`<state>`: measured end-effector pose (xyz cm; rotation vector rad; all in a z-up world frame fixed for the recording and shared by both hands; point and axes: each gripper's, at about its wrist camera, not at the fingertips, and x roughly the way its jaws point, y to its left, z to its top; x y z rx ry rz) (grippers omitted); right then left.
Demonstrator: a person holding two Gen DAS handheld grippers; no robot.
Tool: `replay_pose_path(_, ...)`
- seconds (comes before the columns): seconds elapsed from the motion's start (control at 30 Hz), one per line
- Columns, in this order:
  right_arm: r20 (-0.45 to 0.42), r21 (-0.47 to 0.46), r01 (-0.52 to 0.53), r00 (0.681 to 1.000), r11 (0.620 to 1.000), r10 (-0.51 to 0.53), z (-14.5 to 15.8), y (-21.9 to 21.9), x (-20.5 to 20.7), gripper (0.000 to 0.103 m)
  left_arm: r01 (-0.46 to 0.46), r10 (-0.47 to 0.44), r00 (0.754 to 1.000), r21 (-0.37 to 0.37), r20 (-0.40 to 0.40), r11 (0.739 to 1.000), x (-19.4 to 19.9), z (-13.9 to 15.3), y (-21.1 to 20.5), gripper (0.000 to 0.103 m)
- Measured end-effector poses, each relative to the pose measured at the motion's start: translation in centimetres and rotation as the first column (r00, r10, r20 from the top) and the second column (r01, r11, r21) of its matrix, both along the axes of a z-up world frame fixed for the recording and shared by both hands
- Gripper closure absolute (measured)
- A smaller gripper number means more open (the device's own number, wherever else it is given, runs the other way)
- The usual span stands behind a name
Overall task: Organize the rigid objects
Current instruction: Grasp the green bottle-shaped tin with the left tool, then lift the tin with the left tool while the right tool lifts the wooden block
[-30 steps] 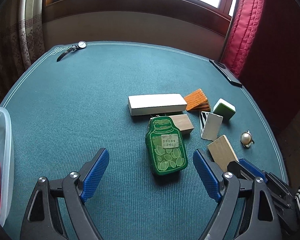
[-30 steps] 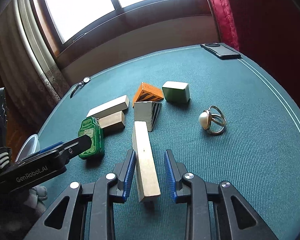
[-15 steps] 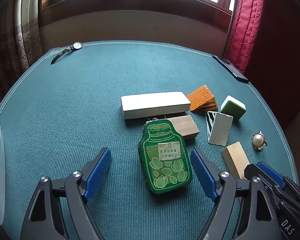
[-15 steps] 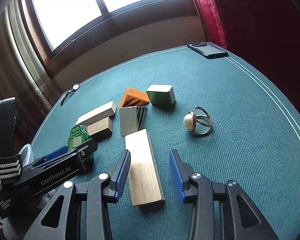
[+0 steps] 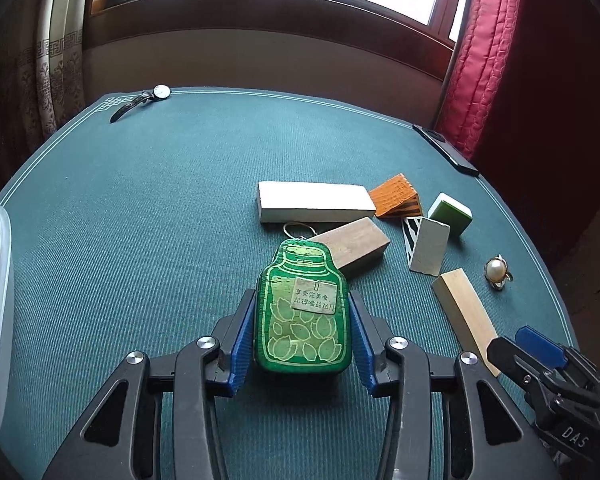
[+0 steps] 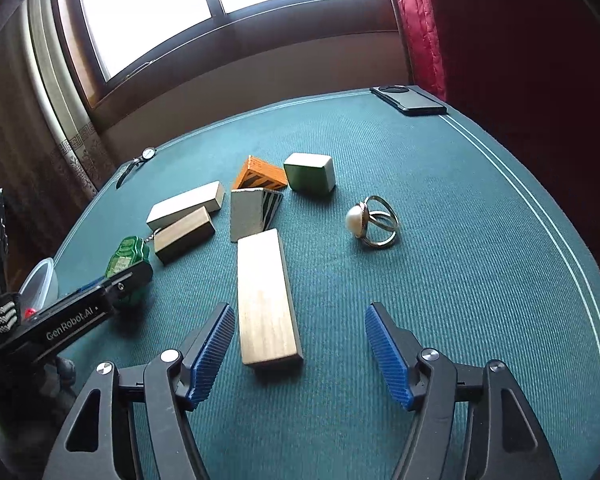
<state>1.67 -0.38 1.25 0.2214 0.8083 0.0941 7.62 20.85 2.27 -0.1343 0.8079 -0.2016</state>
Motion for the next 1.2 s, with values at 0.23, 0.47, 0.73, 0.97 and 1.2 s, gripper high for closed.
replay_pose_path(0.23, -0.028, -0.113, -0.026, 0.999, 0.993, 0.023, -0.3, 1.2, -0.5, 0.029, 0.015, -0.015, 1.0, -0.029, 0.003, 0.999, -1.0, 0.0, 0.6, 0.058)
replay_pose_path(0.47, -0.038, -0.197, -0.001, 0.999, 0.98, -0.007, -0.4, 1.2, -0.3, 0.026, -0.001, 0.0, 1.0, -0.063, -0.005, 0.998, -1.5, -0.2, 1.8, 0.058)
replay_pose_path(0.73, -0.052, -0.221, 0.163, 0.983, 0.962, -0.178, -0.4, -3.0, 0.4, 0.026, 0.007, -0.008, 1.0, -0.077, -0.01, 0.997, -1.9, -0.3, 2.1, 0.058)
replay_pose_path(0.97, -0.066, -0.101, 0.207, 0.975, 0.973, -0.214, 0.1, -4.7, 1.3, 0.026, 0.015, -0.016, 1.0, -0.082, -0.012, 0.996, -2.0, -0.3, 2.0, 0.058)
replay_pose_path(1.2, -0.05, -0.001, 0.165, 0.985, 0.986, -0.165, 0.6, -1.9, 2.4, 0.006, 0.013, -0.012, 1.0, -0.075, 0.008, 0.997, -2.4, 0.0, 2.0, 0.058)
